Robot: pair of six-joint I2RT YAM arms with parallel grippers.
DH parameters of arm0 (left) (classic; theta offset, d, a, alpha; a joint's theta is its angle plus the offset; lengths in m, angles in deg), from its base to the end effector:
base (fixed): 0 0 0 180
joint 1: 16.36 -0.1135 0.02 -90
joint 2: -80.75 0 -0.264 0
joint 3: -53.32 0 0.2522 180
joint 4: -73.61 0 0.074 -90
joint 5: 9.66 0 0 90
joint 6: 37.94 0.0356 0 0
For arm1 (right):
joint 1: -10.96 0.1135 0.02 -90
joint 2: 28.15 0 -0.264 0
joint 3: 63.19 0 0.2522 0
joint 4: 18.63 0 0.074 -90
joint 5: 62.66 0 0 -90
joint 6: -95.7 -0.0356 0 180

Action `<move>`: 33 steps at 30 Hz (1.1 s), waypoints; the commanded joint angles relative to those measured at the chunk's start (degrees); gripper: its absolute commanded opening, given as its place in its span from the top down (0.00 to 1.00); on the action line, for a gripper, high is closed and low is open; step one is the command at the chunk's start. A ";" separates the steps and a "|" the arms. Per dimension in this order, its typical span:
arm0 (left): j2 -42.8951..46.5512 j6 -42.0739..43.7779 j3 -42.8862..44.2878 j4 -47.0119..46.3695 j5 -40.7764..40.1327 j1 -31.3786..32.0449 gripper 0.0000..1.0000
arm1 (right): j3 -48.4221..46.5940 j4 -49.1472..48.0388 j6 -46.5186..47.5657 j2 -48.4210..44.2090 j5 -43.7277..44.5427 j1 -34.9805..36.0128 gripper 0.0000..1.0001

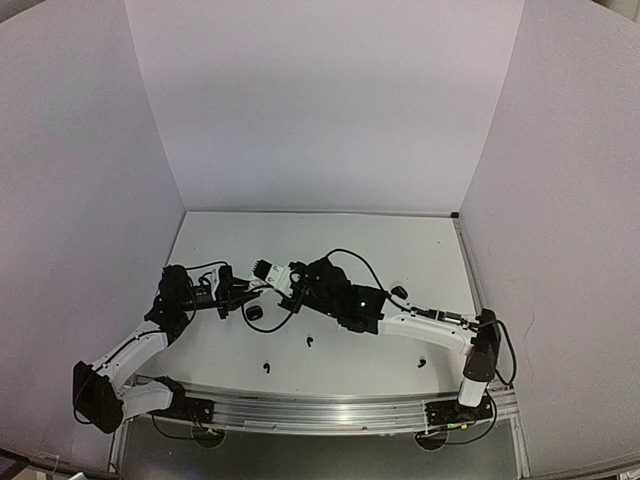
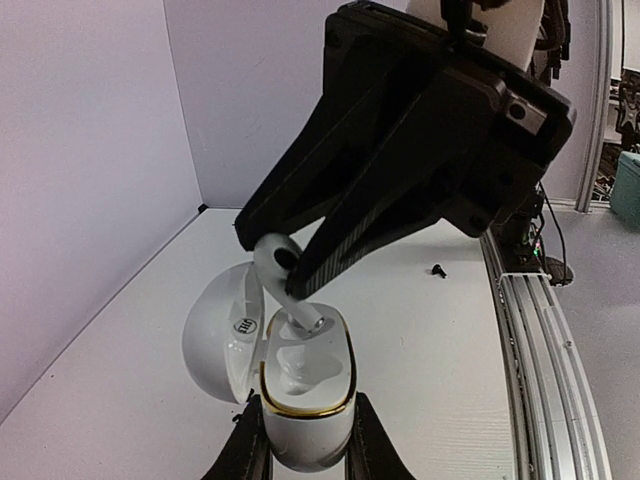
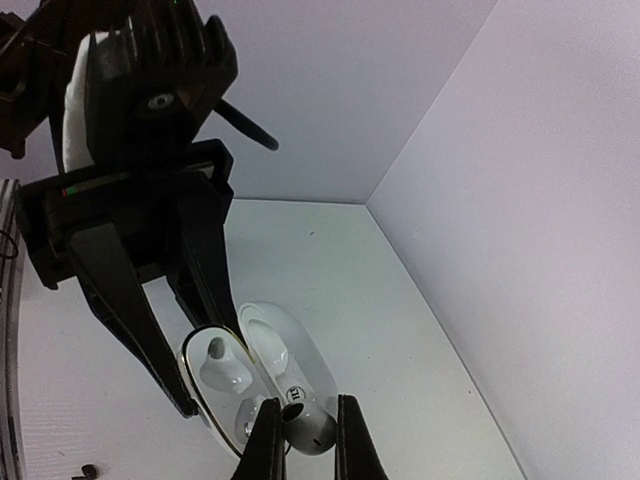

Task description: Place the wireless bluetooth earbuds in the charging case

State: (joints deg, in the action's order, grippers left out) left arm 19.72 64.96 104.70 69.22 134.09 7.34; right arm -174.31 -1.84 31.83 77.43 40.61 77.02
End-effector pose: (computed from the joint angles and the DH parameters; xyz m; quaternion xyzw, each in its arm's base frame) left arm 0.2040 -0.1209 0.2935 0.4962 0.5300 -0.3891 0.5670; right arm 0.1895 0.4066 0.3710 -0.5024 0.5853 0.1312 0.6228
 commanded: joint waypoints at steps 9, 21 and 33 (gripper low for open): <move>0.73 -2.70 1.05 -2.77 -0.44 0.20 1.00 | -0.54 -2.50 4.12 2.07 9.83 0.92 1.00; 1.10 -4.50 0.78 -3.89 -2.46 0.19 1.00 | -1.70 -2.47 8.83 4.77 15.17 3.03 1.00; 1.49 -7.89 -0.80 -8.62 -9.24 0.19 1.00 | -3.54 -2.49 13.00 7.17 18.44 4.44 1.00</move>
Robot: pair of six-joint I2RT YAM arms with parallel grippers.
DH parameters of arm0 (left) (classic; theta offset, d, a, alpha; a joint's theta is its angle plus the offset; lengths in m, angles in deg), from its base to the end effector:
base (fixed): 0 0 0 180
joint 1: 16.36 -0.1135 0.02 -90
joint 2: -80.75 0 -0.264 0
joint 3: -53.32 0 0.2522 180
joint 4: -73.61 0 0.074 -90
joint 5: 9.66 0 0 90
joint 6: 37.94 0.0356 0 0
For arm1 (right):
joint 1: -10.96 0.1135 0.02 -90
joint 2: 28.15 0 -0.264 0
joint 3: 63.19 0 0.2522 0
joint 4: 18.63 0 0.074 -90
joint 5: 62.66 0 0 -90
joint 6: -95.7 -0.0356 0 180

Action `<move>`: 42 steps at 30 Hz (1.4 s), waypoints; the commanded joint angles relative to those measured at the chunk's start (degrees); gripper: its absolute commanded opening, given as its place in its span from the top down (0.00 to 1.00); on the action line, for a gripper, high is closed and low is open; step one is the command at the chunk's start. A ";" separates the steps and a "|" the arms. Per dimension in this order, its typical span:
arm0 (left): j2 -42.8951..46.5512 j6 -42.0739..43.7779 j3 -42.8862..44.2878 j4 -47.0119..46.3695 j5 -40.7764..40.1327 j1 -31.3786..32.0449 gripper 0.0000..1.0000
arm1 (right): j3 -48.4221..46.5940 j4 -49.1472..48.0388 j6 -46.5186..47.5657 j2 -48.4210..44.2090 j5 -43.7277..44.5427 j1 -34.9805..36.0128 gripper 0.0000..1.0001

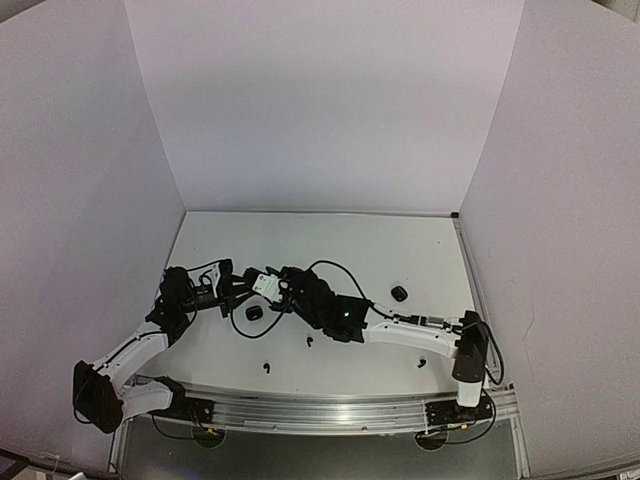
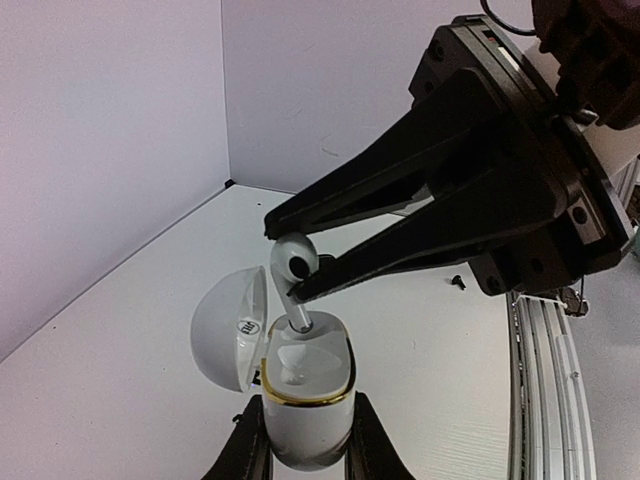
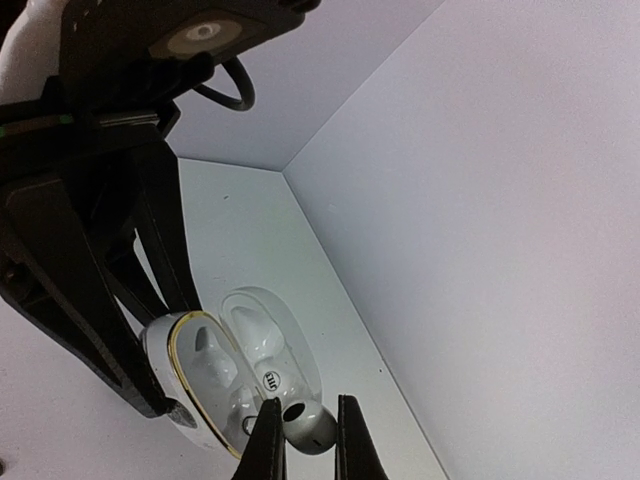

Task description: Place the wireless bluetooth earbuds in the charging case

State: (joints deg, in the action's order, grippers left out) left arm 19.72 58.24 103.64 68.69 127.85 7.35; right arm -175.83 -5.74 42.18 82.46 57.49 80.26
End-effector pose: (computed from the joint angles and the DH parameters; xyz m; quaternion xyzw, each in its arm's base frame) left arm 0.2069 -0.1195 0.2877 0.4361 0.5864 -0.3889 0.5610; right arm 0.1821 0.4314 0.3498 -0.4936 0.5812 -0.0185 0.6467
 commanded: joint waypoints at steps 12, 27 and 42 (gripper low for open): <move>1.41 -3.17 -0.11 -10.28 -6.00 0.16 1.00 | -5.52 -1.93 7.44 6.45 10.63 2.46 1.00; 0.37 -3.25 0.02 -12.64 -8.06 0.17 1.00 | -5.00 -1.88 5.03 6.77 6.64 2.86 1.00; -0.02 3.58 -0.57 -13.52 -7.13 0.19 1.00 | -8.69 0.88 0.47 9.04 6.89 2.86 1.00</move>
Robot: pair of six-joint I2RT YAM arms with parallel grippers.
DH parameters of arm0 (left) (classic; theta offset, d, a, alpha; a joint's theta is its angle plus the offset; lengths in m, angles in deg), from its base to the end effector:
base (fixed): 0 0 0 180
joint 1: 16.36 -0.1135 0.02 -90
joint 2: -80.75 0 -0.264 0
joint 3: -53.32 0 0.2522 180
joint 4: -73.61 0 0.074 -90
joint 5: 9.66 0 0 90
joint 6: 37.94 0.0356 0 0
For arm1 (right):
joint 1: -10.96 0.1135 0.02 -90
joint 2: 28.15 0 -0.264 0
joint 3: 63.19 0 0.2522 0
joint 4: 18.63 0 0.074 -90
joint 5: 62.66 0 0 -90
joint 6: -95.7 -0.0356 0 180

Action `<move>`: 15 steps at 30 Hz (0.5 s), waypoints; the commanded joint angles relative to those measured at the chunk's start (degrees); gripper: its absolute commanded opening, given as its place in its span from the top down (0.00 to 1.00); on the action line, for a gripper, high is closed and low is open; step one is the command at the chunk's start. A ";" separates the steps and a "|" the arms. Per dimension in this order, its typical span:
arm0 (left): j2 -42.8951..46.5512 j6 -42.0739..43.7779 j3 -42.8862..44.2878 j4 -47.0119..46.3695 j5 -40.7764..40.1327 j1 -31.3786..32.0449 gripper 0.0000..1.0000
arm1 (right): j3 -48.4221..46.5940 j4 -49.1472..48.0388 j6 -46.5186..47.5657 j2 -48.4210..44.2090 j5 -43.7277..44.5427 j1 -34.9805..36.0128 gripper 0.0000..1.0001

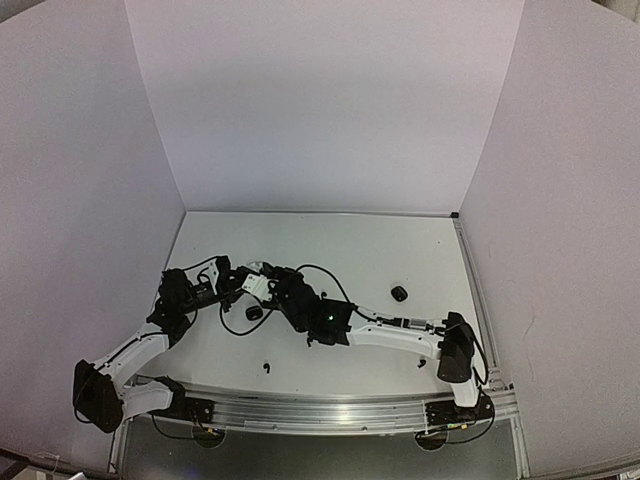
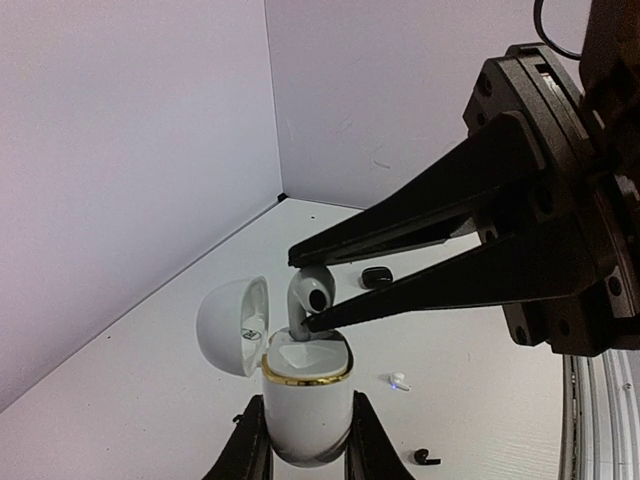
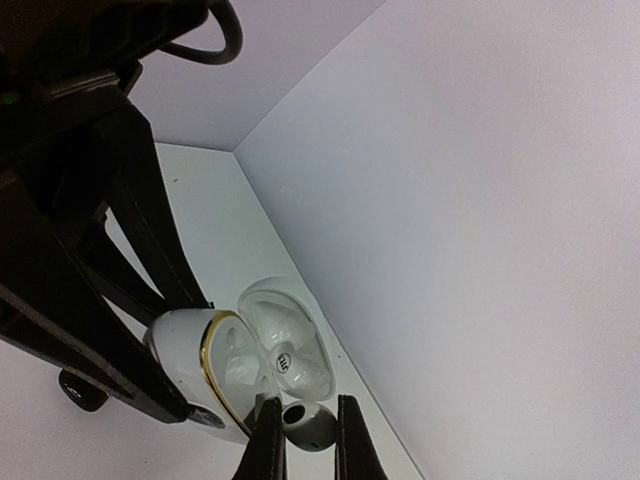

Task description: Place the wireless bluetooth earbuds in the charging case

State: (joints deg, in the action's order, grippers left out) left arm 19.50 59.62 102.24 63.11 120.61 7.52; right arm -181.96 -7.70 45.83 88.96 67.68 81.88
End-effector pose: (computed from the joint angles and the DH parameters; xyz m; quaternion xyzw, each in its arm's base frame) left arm 0.2106 -0.1184 0.2879 0.4133 0.5843 -0.3375 0.6115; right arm 0.1827 0.4576 0.3395 -0.4632 0.5889 -0.0919 0.6559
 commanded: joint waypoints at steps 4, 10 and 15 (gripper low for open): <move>0.15 1.31 0.67 -8.27 0.17 0.03 1.00 | -3.82 3.17 -3.23 3.03 -3.52 1.24 1.00; 0.24 -1.25 0.16 -8.56 0.08 0.02 1.00 | -4.94 4.33 -2.77 3.11 -3.90 1.24 0.96; 0.07 -1.37 0.06 -8.93 -0.33 0.03 1.00 | -5.60 4.51 -2.15 3.13 -4.95 1.24 0.88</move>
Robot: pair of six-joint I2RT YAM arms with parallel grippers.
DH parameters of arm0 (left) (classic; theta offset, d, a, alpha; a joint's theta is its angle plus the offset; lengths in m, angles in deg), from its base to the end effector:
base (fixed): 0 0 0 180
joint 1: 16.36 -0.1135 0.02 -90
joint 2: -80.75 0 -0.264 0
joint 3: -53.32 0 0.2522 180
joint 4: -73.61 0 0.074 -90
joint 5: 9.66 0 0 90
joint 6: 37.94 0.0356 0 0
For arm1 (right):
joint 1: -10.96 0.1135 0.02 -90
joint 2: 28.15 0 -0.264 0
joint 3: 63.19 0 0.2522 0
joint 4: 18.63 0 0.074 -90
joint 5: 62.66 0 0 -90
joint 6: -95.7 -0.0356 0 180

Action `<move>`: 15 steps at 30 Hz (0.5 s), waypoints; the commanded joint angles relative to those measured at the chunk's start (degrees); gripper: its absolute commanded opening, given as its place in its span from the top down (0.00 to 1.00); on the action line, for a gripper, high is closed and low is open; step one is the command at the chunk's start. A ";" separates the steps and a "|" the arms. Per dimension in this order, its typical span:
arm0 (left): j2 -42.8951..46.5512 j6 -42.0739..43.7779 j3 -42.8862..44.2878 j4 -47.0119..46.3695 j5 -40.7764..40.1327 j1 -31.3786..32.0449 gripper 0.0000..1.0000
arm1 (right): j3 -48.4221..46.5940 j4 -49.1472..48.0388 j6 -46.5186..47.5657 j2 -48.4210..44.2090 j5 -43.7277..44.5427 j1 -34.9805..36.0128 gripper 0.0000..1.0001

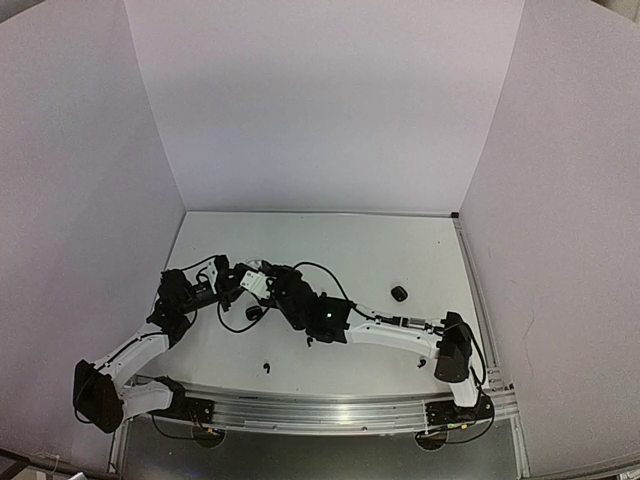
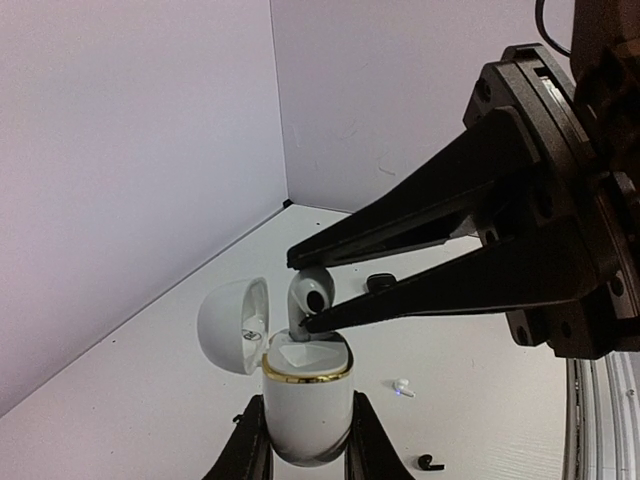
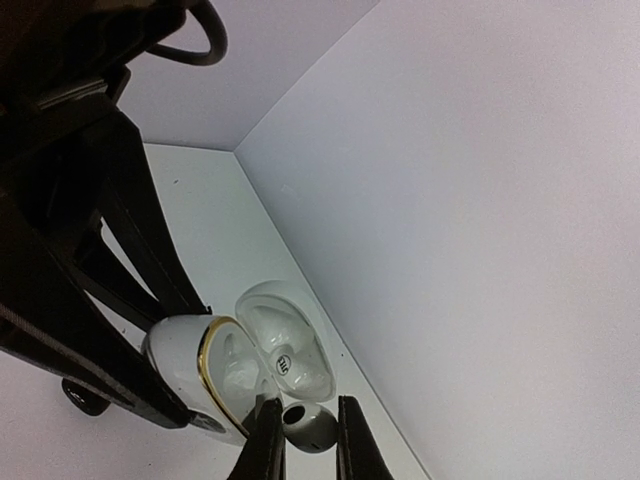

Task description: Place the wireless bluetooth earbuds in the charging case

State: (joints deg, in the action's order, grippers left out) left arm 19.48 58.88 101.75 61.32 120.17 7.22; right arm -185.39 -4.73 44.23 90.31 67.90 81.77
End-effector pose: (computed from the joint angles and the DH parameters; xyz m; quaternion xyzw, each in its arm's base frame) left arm 0.2111 -0.1170 0.2880 0.4065 0.5818 -0.3359 0.6193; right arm 0.1852 0.4617 0.3442 -0.4583 0.5975 -0.0880 0.6521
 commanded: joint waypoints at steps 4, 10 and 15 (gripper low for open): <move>-0.18 -0.37 0.64 -7.42 0.25 0.31 1.00 | -2.85 1.56 -0.23 1.93 -5.78 1.35 0.82; -0.25 -0.45 0.66 -7.52 0.24 0.28 1.00 | -3.26 1.66 -0.39 1.76 -6.82 1.35 0.75; -0.03 -0.45 0.63 -7.48 -0.32 0.32 1.00 | -3.36 2.03 -0.22 1.63 -6.41 1.35 0.68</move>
State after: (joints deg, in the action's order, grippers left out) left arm 18.75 58.52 101.38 60.28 120.30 7.22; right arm -187.61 -4.86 44.39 90.67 64.40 81.96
